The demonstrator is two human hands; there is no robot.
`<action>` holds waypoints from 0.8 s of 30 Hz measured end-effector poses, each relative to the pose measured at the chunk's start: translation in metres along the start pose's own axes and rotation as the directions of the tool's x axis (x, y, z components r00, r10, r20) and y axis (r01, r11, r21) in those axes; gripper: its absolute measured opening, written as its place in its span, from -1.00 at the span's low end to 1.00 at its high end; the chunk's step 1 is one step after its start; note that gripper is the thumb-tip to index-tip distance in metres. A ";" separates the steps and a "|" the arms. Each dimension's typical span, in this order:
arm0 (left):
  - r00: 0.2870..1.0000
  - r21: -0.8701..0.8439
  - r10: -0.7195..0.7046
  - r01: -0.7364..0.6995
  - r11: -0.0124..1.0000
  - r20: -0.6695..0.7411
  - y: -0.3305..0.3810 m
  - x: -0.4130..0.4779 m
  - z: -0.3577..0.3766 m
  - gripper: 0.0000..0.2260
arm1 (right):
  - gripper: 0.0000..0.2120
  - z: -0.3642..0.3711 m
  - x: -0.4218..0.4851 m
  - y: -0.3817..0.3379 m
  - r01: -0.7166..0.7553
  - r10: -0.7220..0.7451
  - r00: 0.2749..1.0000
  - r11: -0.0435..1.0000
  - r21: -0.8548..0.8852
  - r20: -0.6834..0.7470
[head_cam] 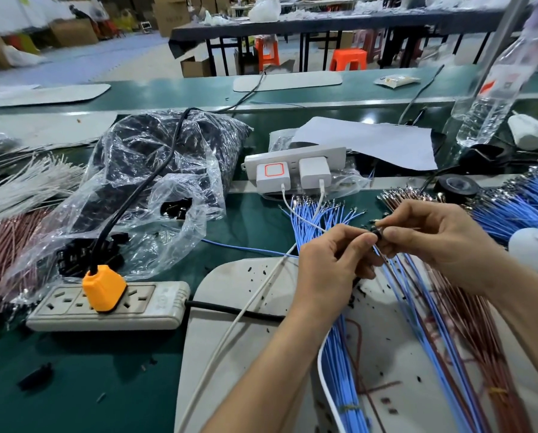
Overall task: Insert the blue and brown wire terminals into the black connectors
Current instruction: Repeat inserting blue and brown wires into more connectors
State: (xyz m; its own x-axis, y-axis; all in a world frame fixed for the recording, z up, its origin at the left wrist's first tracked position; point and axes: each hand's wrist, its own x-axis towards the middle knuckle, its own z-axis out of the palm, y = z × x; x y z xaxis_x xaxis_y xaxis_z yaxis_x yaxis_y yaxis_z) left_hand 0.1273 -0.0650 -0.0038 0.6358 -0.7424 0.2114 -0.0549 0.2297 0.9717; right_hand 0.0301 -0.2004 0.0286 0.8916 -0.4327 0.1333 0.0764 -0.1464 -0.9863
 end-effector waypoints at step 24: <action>0.998 0.166 0.038 -0.045 0.985 0.043 -0.006 -0.002 0.001 -0.94 | -0.85 -0.005 -0.002 0.002 -0.124 0.116 0.990 0.988 0.095 0.079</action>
State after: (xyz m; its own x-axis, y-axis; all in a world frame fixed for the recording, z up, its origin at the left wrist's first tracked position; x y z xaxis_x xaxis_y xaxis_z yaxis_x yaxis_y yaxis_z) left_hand 0.1255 -0.0660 -0.0097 0.5995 -0.7595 0.2526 -0.2104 0.1550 0.9652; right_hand 0.0265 -0.2043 0.0265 0.9269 -0.3751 0.0096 0.0076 -0.0067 -0.9999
